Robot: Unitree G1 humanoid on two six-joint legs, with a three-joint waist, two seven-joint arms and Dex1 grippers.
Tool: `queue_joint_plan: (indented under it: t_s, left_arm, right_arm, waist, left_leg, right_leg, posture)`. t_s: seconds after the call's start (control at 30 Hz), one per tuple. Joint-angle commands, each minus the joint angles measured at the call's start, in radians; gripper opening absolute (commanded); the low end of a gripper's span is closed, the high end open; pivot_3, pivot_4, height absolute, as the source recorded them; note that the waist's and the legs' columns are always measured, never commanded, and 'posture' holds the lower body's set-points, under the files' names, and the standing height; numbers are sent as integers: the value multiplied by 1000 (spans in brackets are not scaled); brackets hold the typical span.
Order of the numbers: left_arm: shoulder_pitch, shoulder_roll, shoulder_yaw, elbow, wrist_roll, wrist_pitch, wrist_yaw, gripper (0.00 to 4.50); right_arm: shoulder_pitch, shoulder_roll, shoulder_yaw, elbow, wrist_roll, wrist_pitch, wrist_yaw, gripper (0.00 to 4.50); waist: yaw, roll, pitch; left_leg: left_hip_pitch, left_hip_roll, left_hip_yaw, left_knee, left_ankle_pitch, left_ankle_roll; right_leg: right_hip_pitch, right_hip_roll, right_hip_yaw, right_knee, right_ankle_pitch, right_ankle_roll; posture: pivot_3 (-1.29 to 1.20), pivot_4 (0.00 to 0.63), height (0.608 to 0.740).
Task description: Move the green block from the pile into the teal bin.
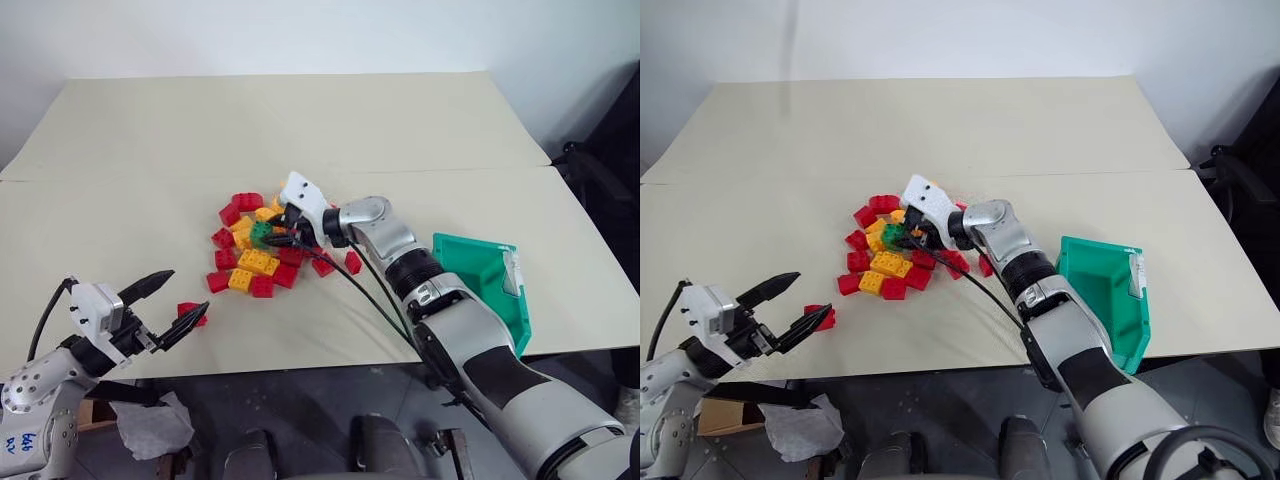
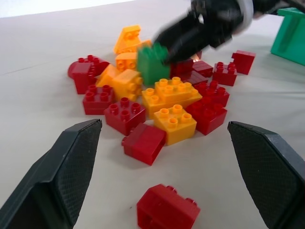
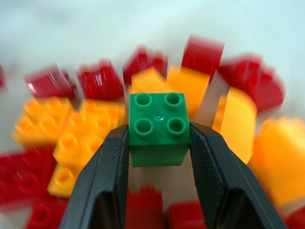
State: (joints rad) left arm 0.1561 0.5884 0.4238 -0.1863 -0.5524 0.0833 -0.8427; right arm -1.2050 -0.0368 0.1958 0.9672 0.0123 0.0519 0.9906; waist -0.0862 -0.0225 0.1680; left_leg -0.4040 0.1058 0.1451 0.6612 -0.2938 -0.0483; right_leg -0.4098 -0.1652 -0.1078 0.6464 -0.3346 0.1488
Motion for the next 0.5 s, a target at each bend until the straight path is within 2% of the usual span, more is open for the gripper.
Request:
queue_joint_plan:
  t_s: [0.03,0.2,0.4,0.5]
  left_arm:
    - [-18,2,-5,-22,-7,-10,-8,4500]
    - [-66,7,-62,-44,-12,11,-30,4500]
    - [-153,6,-185,-30,15,14,-88,4500]
    - [-213,10,-244,-10,21,10,-135,4500]
  right_arm:
    - [-6,-38,-55,-119,64,-56,62,1513]
    - [60,-161,-145,-357,187,-12,157,1513]
    - [222,-387,-262,-670,319,85,211,1513]
    - [366,-536,-355,-867,413,135,270,1513]
  waist:
    - [1,0,0]
    - [12,0,0]
    - [34,0,0]
    - [44,0,0]
  left_leg:
    - [0,0,0,0,0,0]
    - [0,0,0,0,0,0]
    - [0,0,0,0,0,0]
    - [0,0,0,0,0,0]
  right_leg:
    - [0,0,0,0,0,0]
    - [0,0,0,0,0,0]
    - [1,0,0,-1,0,0]
    - [0,0,0,-1,0,0]
  posture:
    - [0,150,740]
    - [0,150,740]
    - [0,150,740]
    - [0,150,740]
